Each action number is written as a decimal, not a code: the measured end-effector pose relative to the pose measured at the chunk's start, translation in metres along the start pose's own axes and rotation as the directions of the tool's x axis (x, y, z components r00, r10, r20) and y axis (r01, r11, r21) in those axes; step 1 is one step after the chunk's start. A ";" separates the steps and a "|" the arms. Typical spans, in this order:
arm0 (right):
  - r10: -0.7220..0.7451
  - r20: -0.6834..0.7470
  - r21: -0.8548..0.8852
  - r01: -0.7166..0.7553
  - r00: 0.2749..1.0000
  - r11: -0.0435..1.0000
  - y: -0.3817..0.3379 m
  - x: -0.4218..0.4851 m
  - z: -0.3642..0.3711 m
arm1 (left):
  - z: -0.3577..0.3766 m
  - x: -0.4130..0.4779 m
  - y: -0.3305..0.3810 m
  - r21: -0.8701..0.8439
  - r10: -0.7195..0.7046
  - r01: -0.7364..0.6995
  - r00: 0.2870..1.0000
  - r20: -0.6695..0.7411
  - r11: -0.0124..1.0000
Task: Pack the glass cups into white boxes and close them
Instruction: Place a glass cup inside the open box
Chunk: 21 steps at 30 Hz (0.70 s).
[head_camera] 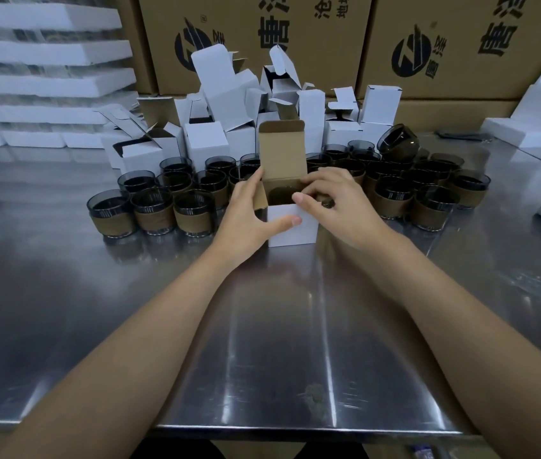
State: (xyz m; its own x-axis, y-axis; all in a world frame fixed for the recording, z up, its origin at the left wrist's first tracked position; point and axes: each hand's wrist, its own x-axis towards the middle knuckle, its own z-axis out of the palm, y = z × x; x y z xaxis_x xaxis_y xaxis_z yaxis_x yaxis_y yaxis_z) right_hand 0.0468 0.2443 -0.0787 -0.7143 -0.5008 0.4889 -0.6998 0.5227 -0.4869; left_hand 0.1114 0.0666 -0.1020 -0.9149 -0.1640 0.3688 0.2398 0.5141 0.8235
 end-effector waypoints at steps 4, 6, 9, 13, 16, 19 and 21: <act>-0.026 0.019 -0.029 0.027 0.999 0.999 0.002 -0.003 0.001 | 0.000 0.000 -0.002 -0.007 0.008 -0.008 1.000 0.000 1.000; -0.036 -0.048 0.059 0.039 0.998 0.997 0.002 -0.005 0.003 | -0.001 0.000 -0.001 -0.014 0.010 -0.010 1.000 0.005 1.000; 0.121 -0.231 0.401 -0.019 0.965 0.916 0.002 -0.007 0.005 | -0.004 0.001 0.006 -0.247 -0.099 0.075 0.991 -0.087 0.966; 0.546 -0.132 0.871 -0.166 0.827 0.462 0.003 -0.004 0.008 | -0.013 0.008 0.012 -0.642 -0.352 0.110 0.898 -0.262 0.758; 0.538 -0.024 0.918 -0.195 0.842 0.346 0.004 -0.005 0.014 | -0.013 0.004 0.014 -0.692 -0.351 0.072 0.896 -0.271 0.718; 0.437 -0.043 0.886 -0.168 0.899 0.433 -0.001 -0.006 0.018 | -0.008 0.001 0.019 -0.678 -0.276 0.038 0.929 -0.247 0.734; 0.369 -0.061 0.827 -0.160 0.927 0.540 -0.003 -0.007 0.020 | -0.005 0.000 0.020 -0.638 -0.231 0.027 0.943 -0.240 0.769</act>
State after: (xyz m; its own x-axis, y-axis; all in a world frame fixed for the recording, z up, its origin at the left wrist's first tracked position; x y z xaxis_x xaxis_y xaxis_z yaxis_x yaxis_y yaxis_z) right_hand 0.0538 0.2325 -0.0954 -0.9199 -0.2294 0.3181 -0.2729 -0.2080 -0.9393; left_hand 0.1175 0.0733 -0.0833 -0.8402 -0.4755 0.2606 0.3675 -0.1460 0.9185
